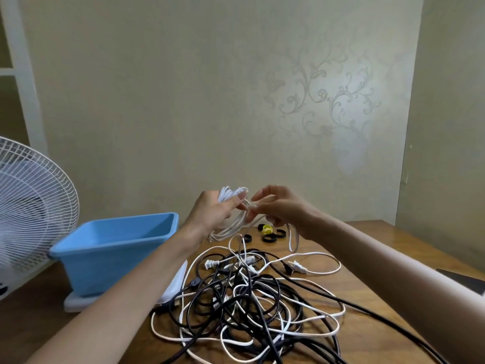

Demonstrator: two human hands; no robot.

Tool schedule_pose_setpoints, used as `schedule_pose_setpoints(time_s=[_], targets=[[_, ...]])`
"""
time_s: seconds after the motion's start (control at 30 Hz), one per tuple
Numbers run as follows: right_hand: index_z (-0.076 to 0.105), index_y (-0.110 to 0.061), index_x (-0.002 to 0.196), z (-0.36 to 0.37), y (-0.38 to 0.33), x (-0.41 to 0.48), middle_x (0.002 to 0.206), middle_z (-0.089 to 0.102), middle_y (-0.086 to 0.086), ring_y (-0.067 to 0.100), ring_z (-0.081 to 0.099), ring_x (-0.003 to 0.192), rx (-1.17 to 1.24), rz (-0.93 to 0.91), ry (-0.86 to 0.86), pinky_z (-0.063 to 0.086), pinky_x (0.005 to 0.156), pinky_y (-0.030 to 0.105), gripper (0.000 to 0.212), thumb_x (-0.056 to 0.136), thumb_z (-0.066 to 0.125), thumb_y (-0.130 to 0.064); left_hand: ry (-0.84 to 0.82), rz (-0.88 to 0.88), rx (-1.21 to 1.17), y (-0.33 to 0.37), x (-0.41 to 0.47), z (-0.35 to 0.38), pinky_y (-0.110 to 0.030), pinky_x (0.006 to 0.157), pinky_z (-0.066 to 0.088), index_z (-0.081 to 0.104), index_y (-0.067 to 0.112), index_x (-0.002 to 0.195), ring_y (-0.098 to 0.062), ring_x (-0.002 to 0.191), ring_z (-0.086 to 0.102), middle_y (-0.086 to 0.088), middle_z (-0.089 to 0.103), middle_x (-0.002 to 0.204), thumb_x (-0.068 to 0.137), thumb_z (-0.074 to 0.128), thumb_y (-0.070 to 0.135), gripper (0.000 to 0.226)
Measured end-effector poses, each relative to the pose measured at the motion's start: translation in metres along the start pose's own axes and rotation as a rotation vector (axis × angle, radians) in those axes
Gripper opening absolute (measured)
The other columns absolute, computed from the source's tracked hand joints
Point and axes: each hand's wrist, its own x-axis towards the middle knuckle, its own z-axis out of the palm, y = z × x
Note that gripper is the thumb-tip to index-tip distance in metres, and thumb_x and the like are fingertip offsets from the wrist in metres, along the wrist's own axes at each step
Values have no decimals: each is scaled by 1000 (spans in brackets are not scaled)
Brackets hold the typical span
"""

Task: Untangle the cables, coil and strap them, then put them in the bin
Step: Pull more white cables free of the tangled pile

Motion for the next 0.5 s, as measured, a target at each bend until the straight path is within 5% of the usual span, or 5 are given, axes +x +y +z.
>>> schedule_pose_setpoints(time_s=[0.17,0.27,0.33,0.4,0.5], targets=[[48,-14,98,14,6,6,69,63,-5,0,53,53,-383,-234,156,38,51,14,17,90,61,-7,-45,-334,-385,-4,4,10,-13,32,16,67,12,66,-3,32,23,9,31,41,82,70,38,31],[43,-8,112,22,15,9,85,64,1,18,58,73,-639,-333,189,43,65,27,30,87,59,-3,-48,-432,-488,-9,8,14,-12,30,16,69,8,69,-2,30,23,9,30,41,79,73,32,27],[37,-9,118,27,20,9,103,66,9,31,61,90,-750,-333,174,48,78,40,43,81,55,2,6,-460,-470,-11,9,19,-14,35,22,64,11,55,-5,33,29,4,40,44,76,76,30,31],[29,-13,128,34,22,4,114,64,13,37,62,98,-805,-303,125,49,83,46,57,79,52,3,95,-455,-351,-14,11,23,-19,42,26,62,10,62,-9,42,34,0,56,53,77,77,30,29],[4,-18,150,45,31,-4,128,58,13,33,60,85,-907,-288,52,48,70,39,90,75,50,5,181,-426,-238,-18,13,25,-18,40,24,60,7,72,-9,42,30,-2,62,58,86,68,20,20]])
